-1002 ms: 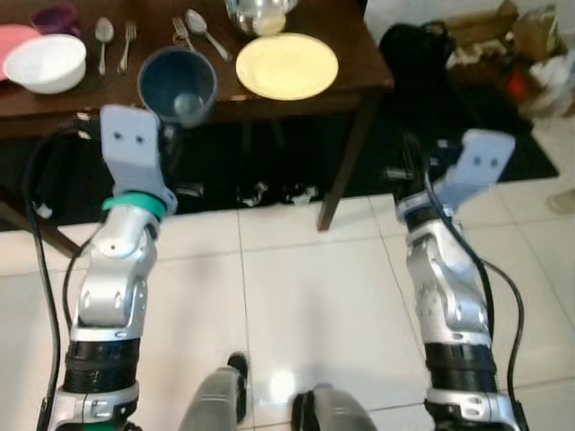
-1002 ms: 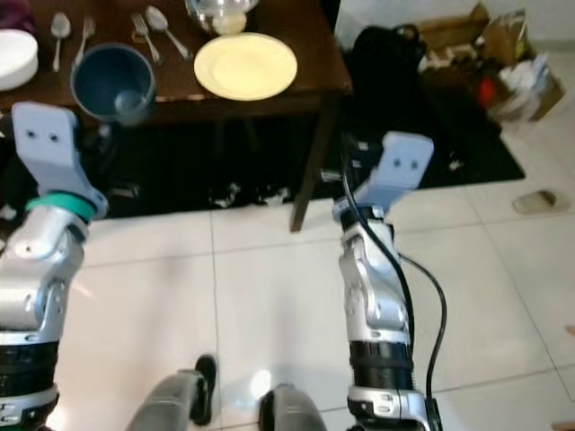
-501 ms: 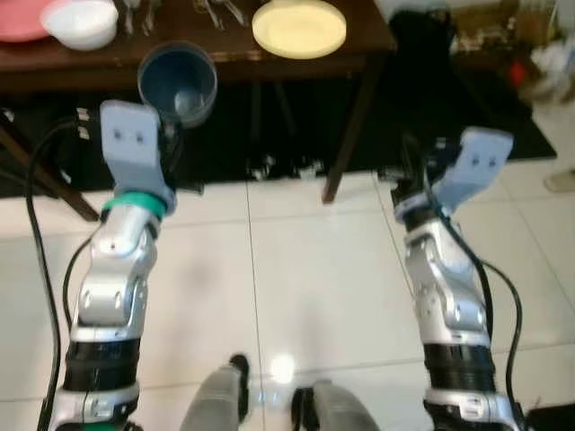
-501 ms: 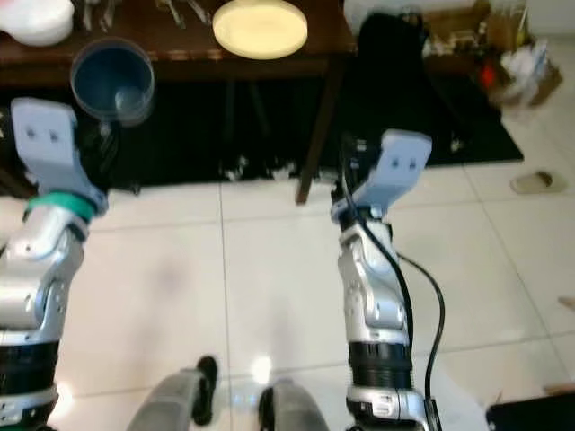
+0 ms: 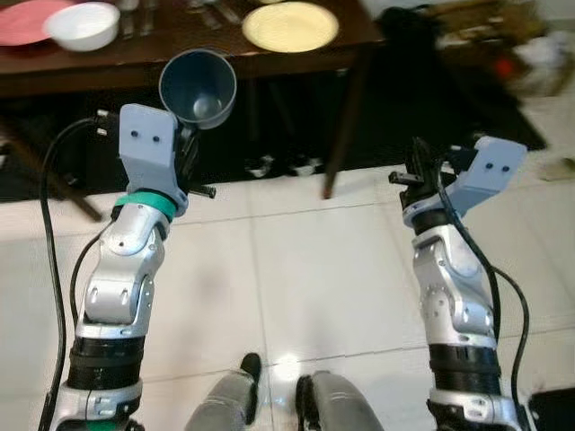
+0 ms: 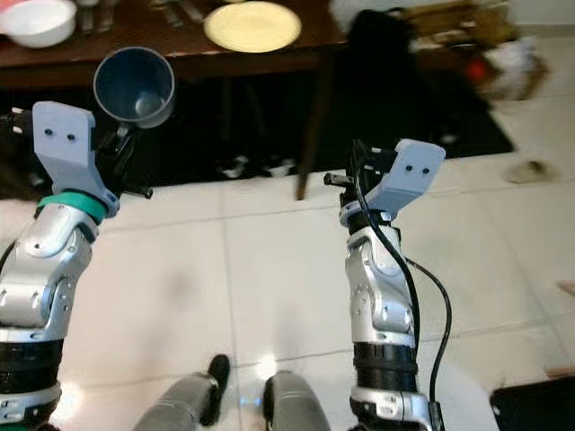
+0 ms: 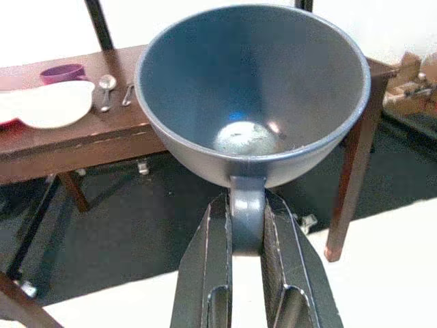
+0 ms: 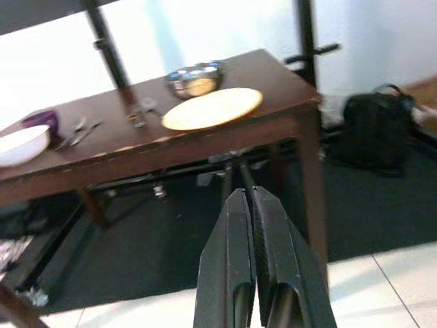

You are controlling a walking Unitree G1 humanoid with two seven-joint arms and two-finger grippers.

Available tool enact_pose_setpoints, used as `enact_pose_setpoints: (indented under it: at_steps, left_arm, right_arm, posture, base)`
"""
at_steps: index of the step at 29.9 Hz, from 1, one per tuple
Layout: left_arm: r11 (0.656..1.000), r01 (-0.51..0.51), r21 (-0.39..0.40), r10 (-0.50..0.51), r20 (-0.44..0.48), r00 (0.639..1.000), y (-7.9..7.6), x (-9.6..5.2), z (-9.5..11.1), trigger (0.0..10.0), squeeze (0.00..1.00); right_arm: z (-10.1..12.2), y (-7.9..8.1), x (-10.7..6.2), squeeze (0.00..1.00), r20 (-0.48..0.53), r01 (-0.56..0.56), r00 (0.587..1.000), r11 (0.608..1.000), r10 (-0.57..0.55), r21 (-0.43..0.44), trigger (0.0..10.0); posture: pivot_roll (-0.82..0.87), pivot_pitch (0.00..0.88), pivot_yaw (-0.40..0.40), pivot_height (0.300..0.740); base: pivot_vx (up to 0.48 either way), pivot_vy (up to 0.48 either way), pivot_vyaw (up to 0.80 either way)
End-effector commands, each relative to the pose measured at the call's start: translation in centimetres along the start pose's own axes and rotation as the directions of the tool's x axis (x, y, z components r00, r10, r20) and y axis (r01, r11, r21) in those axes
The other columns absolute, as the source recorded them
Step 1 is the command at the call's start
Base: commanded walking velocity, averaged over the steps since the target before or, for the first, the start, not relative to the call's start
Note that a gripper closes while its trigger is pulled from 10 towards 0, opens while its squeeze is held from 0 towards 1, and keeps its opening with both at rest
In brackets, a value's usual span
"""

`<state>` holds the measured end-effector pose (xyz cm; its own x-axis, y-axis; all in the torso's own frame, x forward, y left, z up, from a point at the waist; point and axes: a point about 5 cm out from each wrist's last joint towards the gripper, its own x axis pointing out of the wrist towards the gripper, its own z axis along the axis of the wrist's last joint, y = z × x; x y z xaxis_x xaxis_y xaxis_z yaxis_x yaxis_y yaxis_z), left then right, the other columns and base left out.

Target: Setting the table

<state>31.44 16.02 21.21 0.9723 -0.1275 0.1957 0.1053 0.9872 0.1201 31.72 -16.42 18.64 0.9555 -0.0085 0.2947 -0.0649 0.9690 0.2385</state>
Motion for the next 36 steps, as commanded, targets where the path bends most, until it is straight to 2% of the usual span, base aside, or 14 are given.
enact_pose_setpoints:
  at_steps: [1,9,19,36]
  left_arm:
    - [1.0,-0.011,0.005,0.011,-0.024,1.0,0.2,-0.2,-0.5,10.0,0.0]
    - [1.0,-0.019,0.009,0.02,-0.075,0.997,0.3,-0.4,-1.2,10.0,0.0]
    - [0.997,-0.06,0.058,0.065,-0.086,0.994,0.9,-0.3,-1.4,10.0,0.0]
    - [0.995,-0.064,0.081,0.071,-0.089,0.994,0.9,0.0,-1.4,10.0,0.0]
  right_arm:
    - [-0.3,0.2,-0.1,0.0,-0.013,-0.006,1.0,1.0,0.006,0.016,10.0]
    - [-0.2,0.6,-0.2,0.0,-0.012,-0.04,0.999,0.999,0.04,0.025,10.0]
    - [-0.2,0.9,-0.2,0.0,-0.01,-0.062,0.998,0.998,0.062,0.031,10.0]
    - [-0.2,1.0,-0.2,0.0,-0.006,-0.07,0.997,0.997,0.071,0.034,10.0]
  posture:
    - [0.06,0.097,0.023,0.74]
    - [0.06,0.093,0.023,0.74]
    - [0.07,0.084,0.024,0.74]
    - [0.07,0.082,0.028,0.74]
  base:
    - [0.0,0.0,0.79]
    - [0.0,0.0,0.79]
    - [0.0,0.0,0.79]
    - [0.0,0.0,0.79]
